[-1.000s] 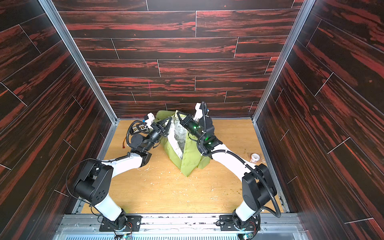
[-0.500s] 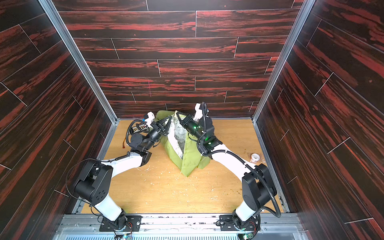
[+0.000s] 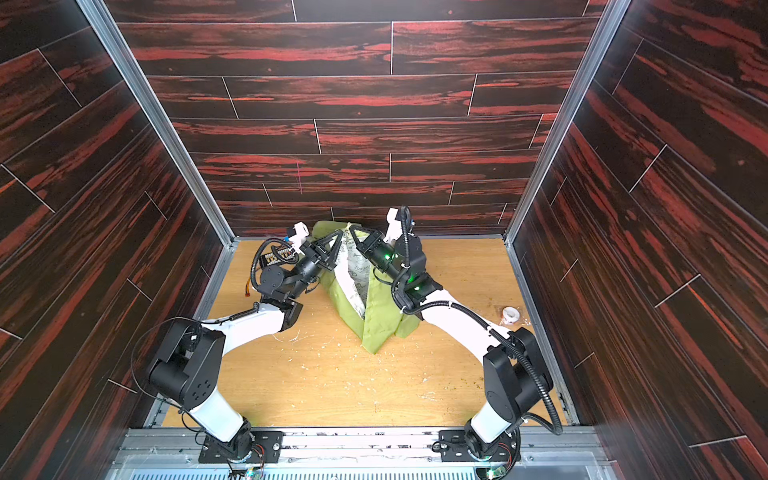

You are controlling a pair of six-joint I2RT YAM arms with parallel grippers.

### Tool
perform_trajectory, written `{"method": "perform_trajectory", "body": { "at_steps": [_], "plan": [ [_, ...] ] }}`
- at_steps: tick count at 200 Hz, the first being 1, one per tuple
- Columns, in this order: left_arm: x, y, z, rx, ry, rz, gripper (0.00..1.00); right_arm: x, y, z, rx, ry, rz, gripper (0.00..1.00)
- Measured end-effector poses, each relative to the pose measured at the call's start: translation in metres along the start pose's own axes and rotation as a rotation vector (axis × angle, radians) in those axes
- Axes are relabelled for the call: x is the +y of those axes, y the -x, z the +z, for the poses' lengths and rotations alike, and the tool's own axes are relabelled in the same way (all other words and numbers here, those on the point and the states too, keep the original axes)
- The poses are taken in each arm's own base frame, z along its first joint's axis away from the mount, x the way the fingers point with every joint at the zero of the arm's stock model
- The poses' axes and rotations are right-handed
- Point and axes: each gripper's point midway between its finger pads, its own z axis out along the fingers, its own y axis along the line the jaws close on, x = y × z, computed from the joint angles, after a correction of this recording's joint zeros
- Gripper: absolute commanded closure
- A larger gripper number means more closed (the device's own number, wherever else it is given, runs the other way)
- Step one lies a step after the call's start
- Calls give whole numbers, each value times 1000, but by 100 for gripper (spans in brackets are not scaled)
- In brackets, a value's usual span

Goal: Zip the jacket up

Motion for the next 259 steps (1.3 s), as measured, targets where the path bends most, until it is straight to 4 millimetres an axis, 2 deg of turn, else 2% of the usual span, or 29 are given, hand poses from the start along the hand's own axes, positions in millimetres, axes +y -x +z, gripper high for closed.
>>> {"method": "perform_trajectory", "body": {
  "at_steps": [70, 130, 259],
  "plan": [
    [0, 0, 0, 0, 1, -1, 100, -6, 6, -3, -50, -5, -11, 100],
    [2, -1, -1, 0, 5, -2, 100, 6, 13, -7, -82, 35, -26, 100],
    [2, -2, -1, 8, 2, -13, 100, 9, 6, -6, -42, 50, -18, 100]
  ]
}}
